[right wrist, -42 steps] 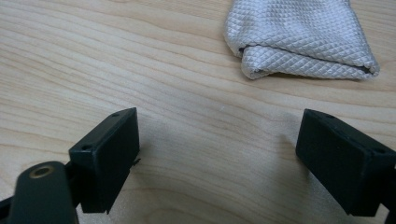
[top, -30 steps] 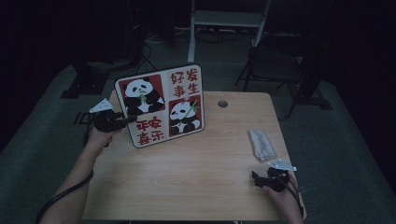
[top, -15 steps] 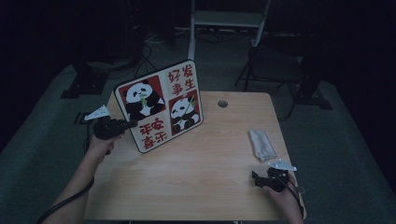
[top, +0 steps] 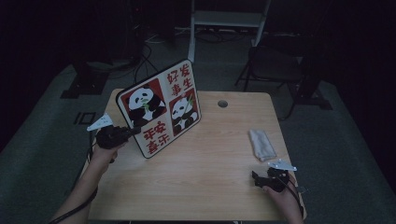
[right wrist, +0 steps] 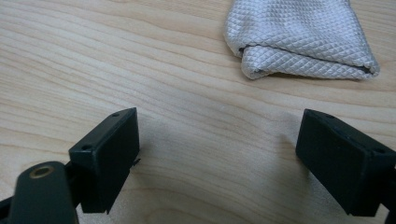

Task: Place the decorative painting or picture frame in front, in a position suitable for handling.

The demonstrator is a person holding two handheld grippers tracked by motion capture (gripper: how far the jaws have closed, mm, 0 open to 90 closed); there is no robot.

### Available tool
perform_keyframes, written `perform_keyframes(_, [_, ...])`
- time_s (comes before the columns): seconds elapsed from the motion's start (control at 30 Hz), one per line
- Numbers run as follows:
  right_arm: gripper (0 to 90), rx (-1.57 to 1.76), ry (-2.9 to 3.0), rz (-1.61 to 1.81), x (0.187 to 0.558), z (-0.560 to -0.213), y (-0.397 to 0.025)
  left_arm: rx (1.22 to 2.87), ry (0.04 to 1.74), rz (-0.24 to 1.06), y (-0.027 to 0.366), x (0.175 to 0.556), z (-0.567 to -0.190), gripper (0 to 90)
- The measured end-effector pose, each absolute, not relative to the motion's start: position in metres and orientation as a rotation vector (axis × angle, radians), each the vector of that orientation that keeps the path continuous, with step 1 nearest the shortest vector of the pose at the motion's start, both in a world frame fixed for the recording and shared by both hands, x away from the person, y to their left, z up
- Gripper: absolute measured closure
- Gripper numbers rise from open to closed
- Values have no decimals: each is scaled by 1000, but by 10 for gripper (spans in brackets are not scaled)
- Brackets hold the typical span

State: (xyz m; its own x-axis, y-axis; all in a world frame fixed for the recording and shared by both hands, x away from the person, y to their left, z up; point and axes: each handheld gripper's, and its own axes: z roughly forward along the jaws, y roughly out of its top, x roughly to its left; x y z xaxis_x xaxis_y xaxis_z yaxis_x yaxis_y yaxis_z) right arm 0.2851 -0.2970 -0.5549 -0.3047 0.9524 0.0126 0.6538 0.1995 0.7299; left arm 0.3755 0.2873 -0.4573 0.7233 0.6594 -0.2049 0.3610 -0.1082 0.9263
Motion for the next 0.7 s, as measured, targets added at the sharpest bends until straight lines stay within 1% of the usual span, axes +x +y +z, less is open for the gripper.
perform_keyframes(0.27, [130, 1494, 2035, 893, 285, -555, -297, 1714, 824, 321, 283, 363, -457, 795])
perform_keyframes(0.7, [130, 1492, 2037, 891, 285, -555, -297, 1700, 847, 298, 281, 345, -457, 795])
